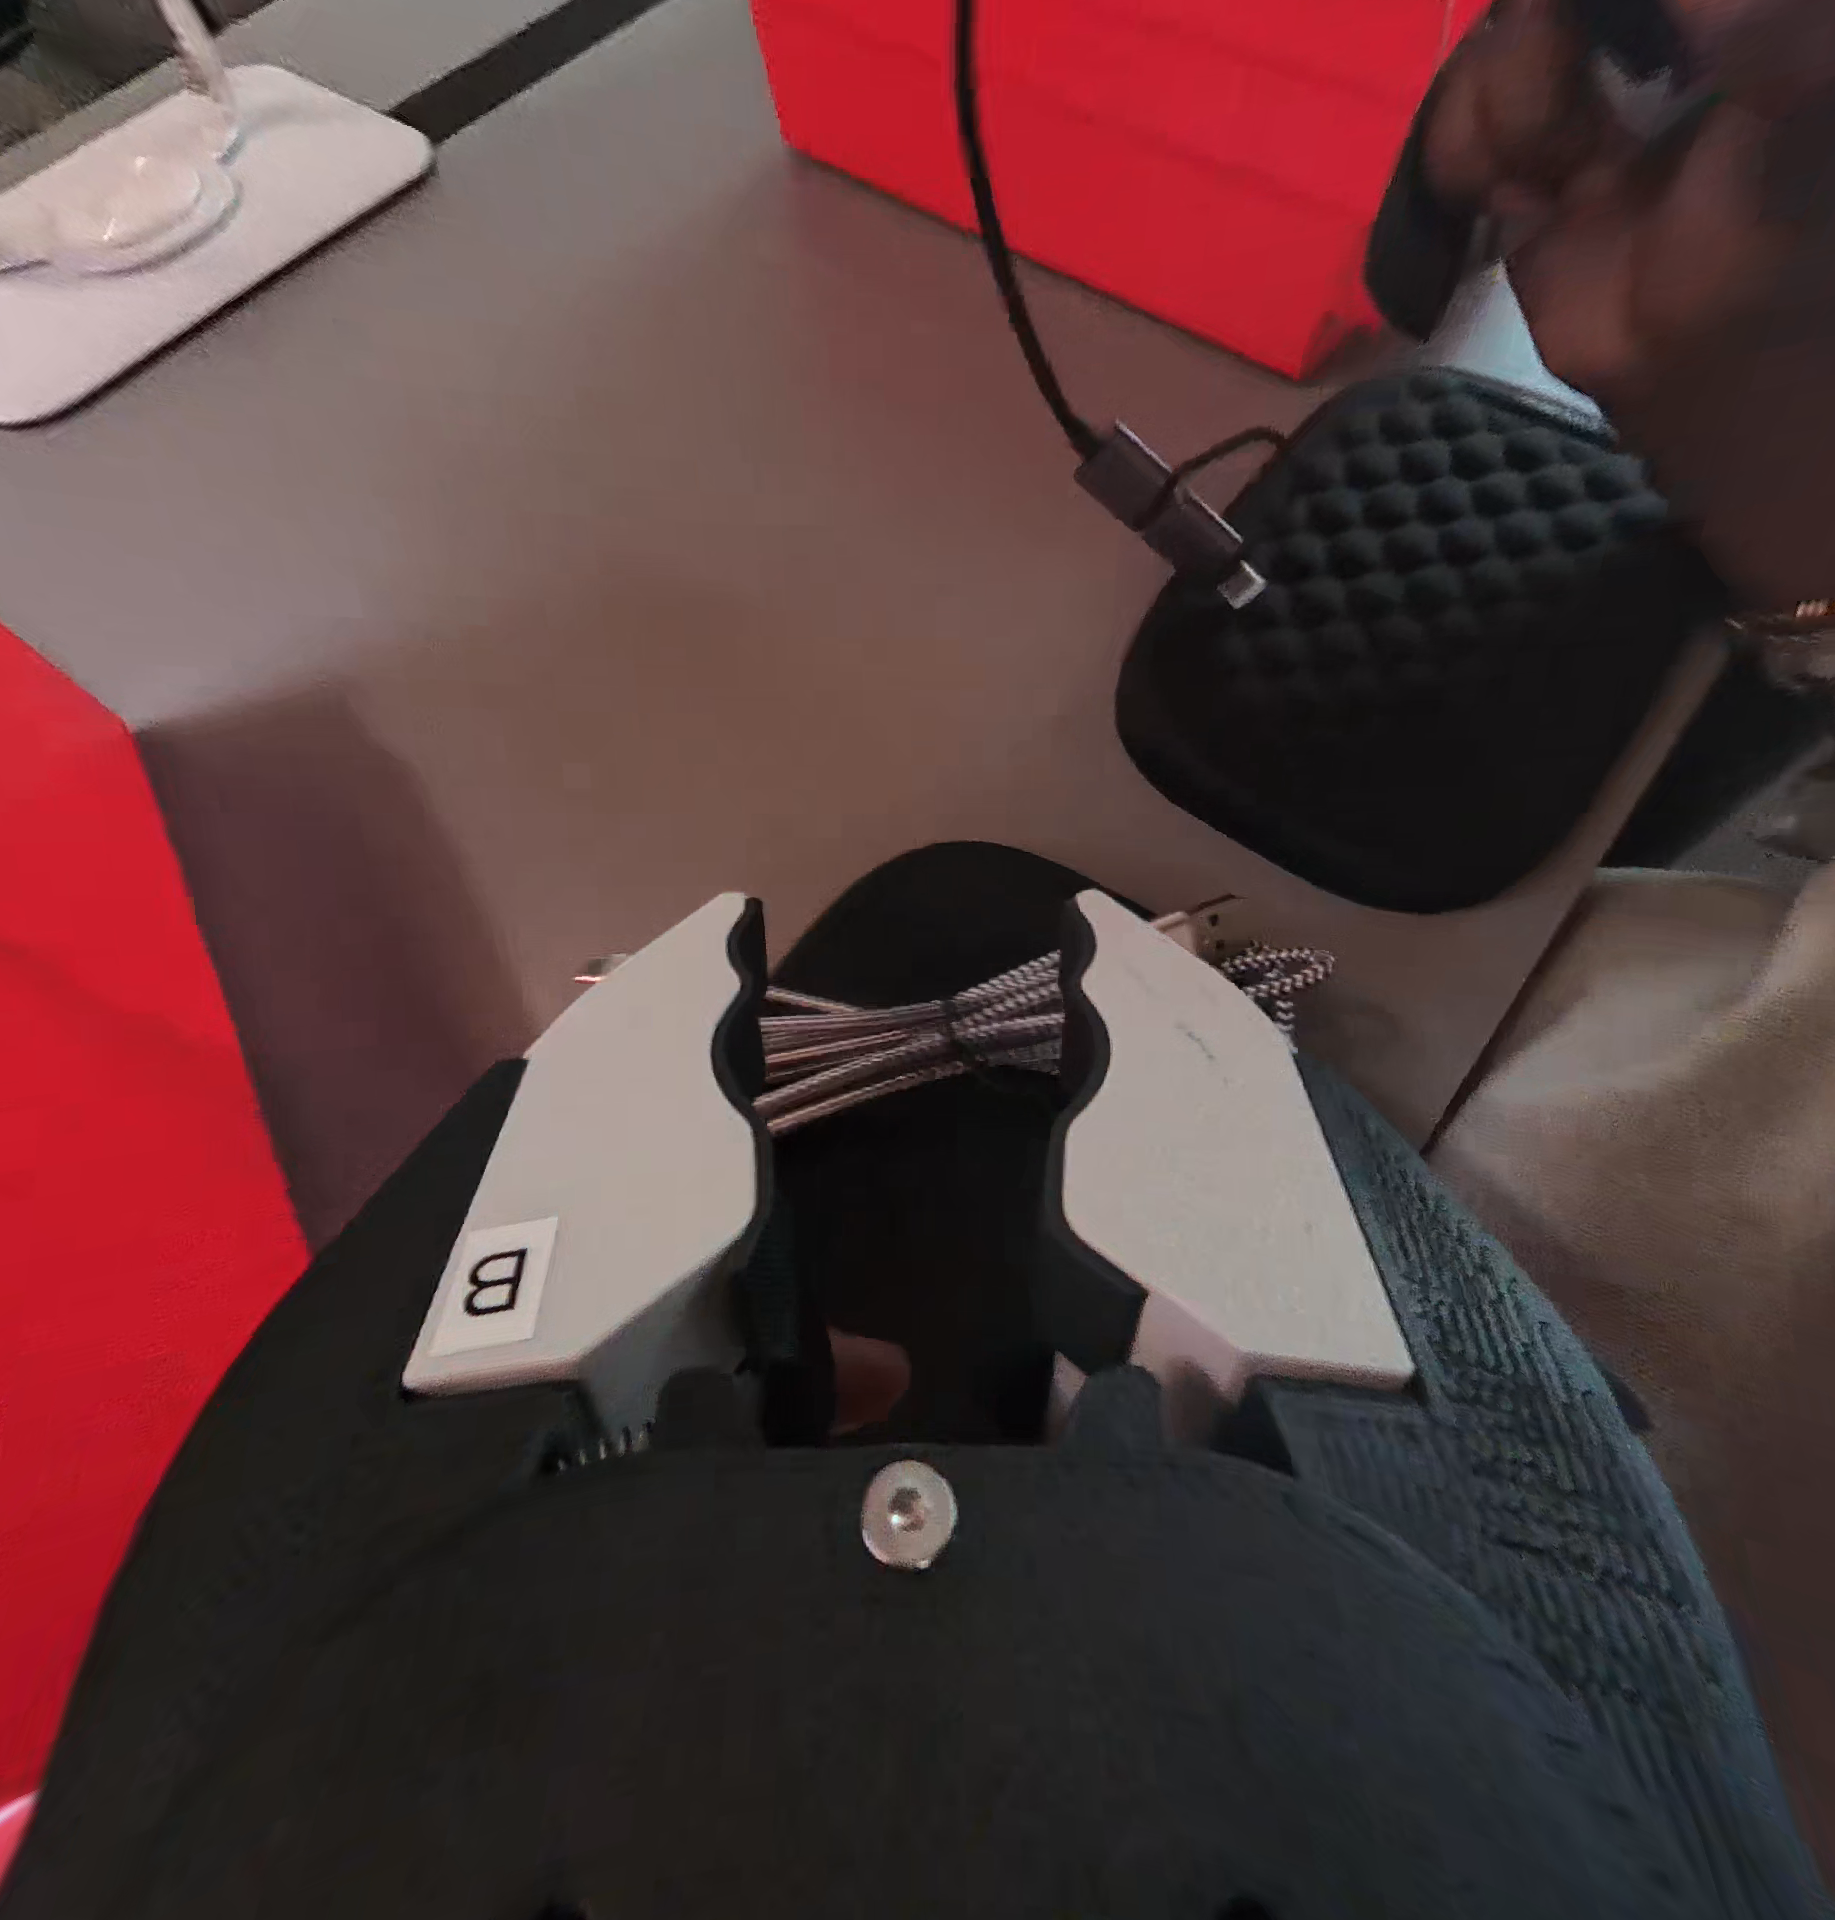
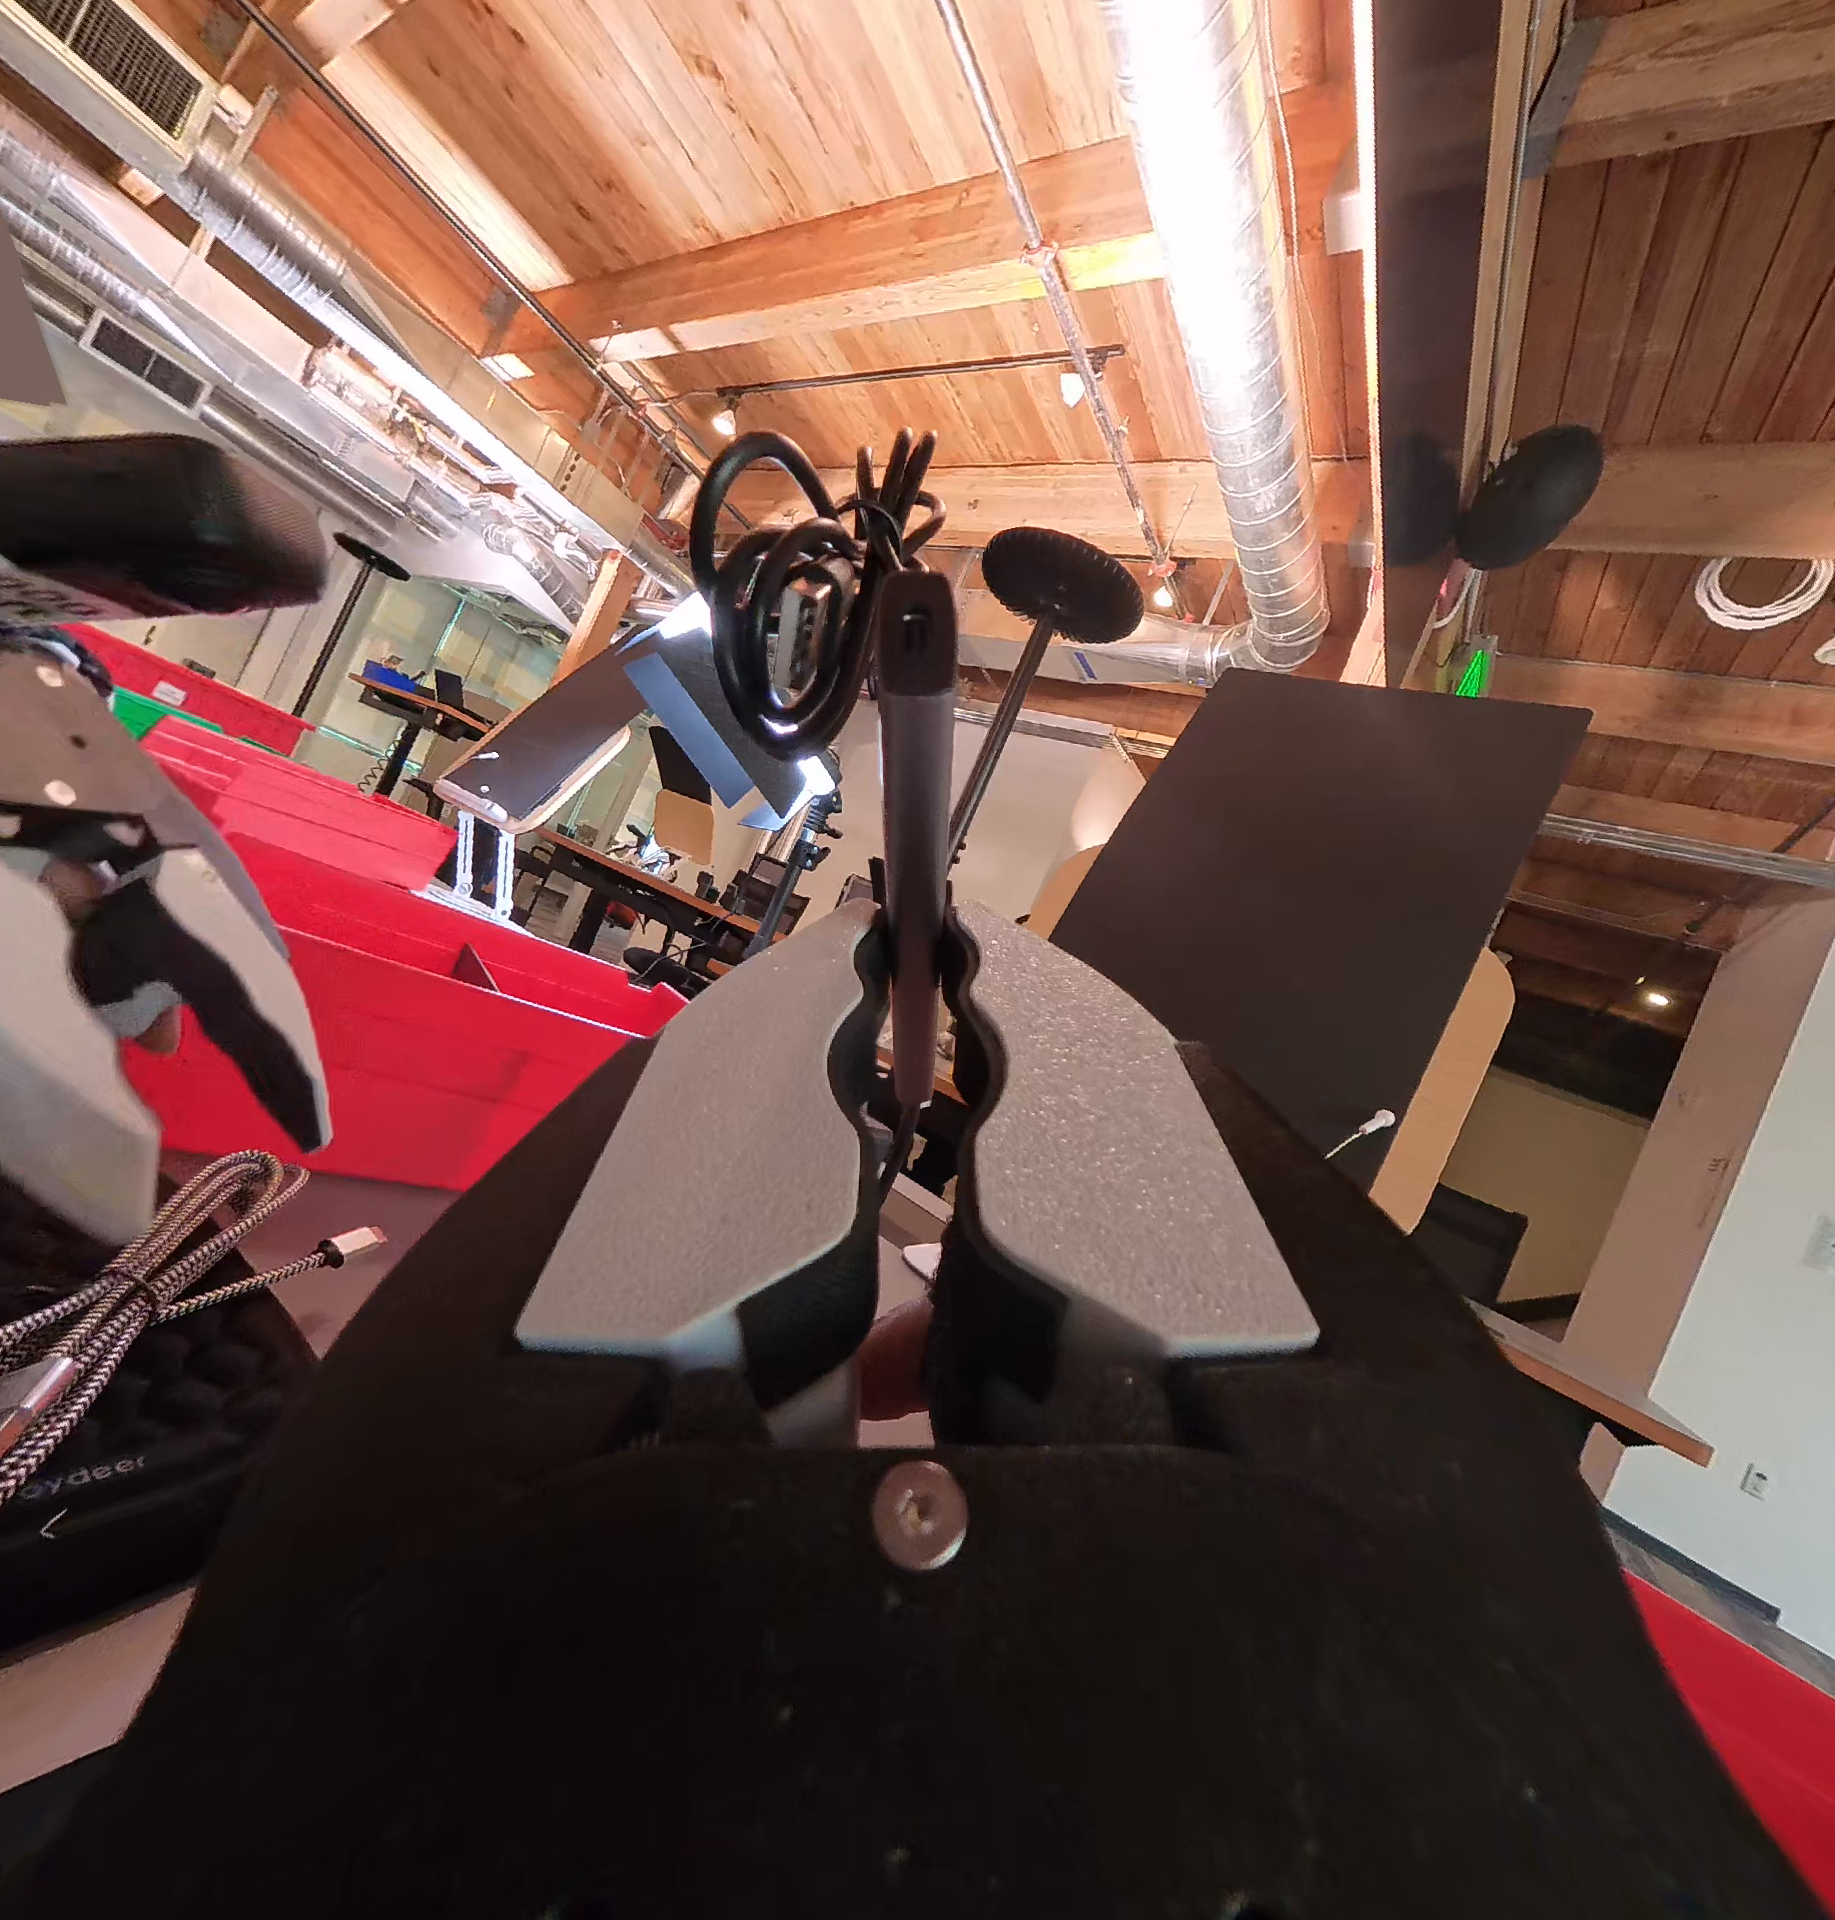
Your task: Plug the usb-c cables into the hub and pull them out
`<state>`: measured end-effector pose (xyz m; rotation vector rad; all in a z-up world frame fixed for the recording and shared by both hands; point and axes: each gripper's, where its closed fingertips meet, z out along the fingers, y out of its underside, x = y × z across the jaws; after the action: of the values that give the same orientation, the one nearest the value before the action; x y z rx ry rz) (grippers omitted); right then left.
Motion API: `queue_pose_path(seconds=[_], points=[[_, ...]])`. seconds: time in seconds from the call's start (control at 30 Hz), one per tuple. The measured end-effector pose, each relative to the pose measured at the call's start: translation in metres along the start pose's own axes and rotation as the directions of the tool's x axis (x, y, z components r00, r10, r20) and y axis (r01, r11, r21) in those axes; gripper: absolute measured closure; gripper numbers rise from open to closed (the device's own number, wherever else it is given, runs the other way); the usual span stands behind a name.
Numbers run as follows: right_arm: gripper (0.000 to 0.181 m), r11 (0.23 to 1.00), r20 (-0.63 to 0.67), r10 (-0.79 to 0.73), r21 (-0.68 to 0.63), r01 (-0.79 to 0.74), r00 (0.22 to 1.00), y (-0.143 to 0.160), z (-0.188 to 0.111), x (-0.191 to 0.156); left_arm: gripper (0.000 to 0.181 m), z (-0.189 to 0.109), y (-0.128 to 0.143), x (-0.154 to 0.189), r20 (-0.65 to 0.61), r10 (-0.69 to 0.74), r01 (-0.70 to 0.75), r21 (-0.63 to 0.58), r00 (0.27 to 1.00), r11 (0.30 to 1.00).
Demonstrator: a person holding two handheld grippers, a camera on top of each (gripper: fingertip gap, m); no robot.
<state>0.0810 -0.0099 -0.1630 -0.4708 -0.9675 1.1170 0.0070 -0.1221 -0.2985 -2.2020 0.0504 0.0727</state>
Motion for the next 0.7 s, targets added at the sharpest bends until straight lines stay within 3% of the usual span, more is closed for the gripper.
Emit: queue_pose_path(seconds=[0.1,0.2,0.3,0.4,0.43,0.5,0.6,0.63,0.7], points=[[0.173,1.0,0.012,-0.003,-0.005,0.003,1.0,0.001,0.001,-0.003,0.126,0.014,0.001,0.039,-0.12,0.216,-0.219,-0.014,0.969,0.976],[0.173,1.0,0.019,-0.006,-0.002,0.006,1.0,0.0,0.001,-0.005,0.125,0.014,0.003,0.075,-0.312,0.469,-0.478,0.052,0.826,0.877],[0.173,1.0,0.014,-0.009,0.0,0.009,1.0,0.0,0.001,-0.004,0.13,0.007,0.018,0.083,-0.527,0.458,-0.532,0.012,0.716,0.846],[0.173,1.0,0.002,-0.015,-0.002,0.015,1.0,0.0,0.0,-0.002,0.156,0.0,0.042,0.072,-0.649,0.403,-0.598,-0.101,0.646,0.795],[0.173,1.0,0.0,-0.016,-0.002,0.016,1.0,0.0,-0.001,-0.001,0.167,-0.01,0.045,0.069,-0.681,0.393,-0.62,-0.116,0.618,0.776],[0.173,1.0,-0.005,-0.013,-0.002,0.013,1.0,0.0,-0.002,0.0,0.171,-0.037,0.061,0.057,-0.747,0.327,-0.677,-0.217,0.579,0.703],[0.173,1.0,-0.004,-0.01,0.002,0.01,1.0,-0.001,-0.002,0.0,0.169,-0.071,0.086,0.034,-0.768,0.244,-0.722,-0.37,0.592,0.585],[0.173,1.0,-0.003,-0.012,0.002,0.012,1.0,-0.001,-0.002,0.0,0.168,-0.075,0.086,0.029,-0.743,0.236,-0.7,-0.402,0.626,0.59],[0.173,1.0,-0.005,-0.019,-0.001,0.019,1.0,-0.001,-0.002,0.0,0.166,-0.07,0.073,0.025,-0.64,0.237,-0.593,-0.423,0.731,0.686]])
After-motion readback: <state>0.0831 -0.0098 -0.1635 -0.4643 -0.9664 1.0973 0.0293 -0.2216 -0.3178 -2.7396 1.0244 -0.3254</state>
